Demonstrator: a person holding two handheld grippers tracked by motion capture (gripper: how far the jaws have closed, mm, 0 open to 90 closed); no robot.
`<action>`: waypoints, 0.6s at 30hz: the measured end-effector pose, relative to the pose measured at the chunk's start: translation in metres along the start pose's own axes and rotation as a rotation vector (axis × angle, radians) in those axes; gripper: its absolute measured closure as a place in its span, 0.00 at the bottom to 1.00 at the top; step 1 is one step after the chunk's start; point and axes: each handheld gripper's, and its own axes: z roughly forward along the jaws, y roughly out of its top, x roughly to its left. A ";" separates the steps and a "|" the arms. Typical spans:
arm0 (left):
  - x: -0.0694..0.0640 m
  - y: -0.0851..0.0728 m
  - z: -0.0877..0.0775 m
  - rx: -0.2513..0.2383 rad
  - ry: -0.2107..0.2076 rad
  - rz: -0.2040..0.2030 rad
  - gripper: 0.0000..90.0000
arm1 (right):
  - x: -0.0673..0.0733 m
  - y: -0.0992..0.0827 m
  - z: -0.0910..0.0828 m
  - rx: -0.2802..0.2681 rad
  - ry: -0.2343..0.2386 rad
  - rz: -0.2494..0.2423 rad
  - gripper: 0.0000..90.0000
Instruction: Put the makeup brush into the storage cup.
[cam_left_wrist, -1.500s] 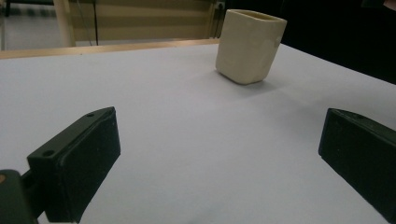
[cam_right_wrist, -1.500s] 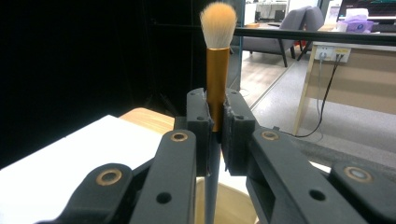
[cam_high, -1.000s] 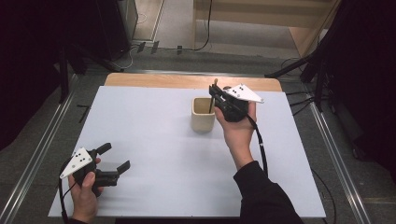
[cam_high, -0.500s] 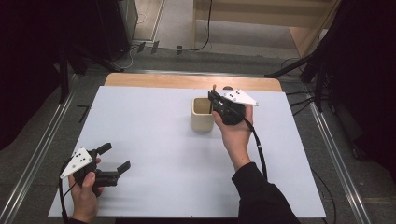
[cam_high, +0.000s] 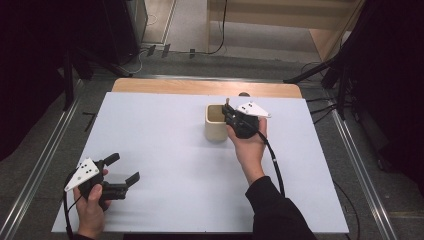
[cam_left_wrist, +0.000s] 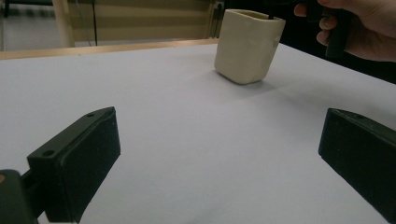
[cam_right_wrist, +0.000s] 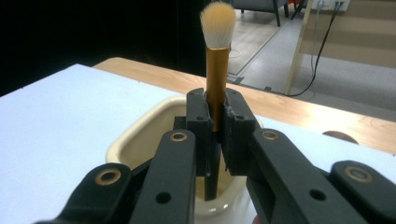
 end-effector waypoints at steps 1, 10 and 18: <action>0.000 0.000 0.000 0.001 0.000 0.001 0.00 | -0.001 -0.002 0.001 0.005 -0.002 0.002 0.94; 0.000 0.000 0.001 -0.002 -0.001 0.001 0.00 | 0.001 -0.007 0.002 0.002 0.006 -0.016 0.82; 0.000 0.000 0.001 -0.003 -0.001 0.000 0.00 | -0.003 -0.009 -0.006 -0.009 0.027 0.019 0.57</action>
